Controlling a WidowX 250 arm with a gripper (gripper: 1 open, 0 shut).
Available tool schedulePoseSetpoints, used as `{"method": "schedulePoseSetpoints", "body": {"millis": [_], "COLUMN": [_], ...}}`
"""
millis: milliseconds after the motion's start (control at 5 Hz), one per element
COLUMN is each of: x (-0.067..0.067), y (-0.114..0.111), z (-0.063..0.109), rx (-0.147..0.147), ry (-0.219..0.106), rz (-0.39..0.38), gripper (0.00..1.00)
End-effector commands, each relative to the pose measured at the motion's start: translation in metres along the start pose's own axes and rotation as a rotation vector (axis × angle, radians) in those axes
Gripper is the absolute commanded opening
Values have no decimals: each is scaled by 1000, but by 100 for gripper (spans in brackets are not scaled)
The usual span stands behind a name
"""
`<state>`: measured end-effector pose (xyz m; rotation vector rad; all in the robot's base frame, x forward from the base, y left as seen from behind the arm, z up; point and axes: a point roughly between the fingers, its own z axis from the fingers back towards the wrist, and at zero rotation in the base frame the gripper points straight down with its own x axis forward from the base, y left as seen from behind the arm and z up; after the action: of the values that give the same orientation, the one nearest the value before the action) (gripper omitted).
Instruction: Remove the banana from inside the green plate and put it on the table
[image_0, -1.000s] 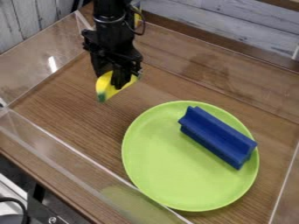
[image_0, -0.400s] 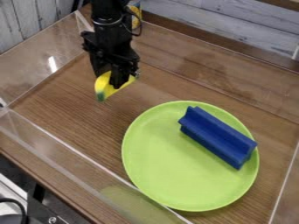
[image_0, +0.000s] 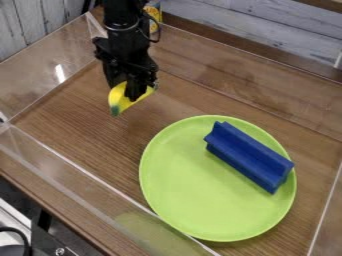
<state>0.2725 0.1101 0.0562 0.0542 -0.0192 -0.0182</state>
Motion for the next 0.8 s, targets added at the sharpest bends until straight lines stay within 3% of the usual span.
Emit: {"method": "schedulePoseSetpoints", "body": {"millis": [0, 200, 400, 600], "x": [9, 12, 10, 8], "y": [9, 11, 12, 12], "z": [8, 3, 0, 2], "rx": [17, 15, 8, -3], "ry": [-44, -45, -35, -27], "rz": [10, 8, 10, 15], "gripper": [0, 0, 100, 100]}}
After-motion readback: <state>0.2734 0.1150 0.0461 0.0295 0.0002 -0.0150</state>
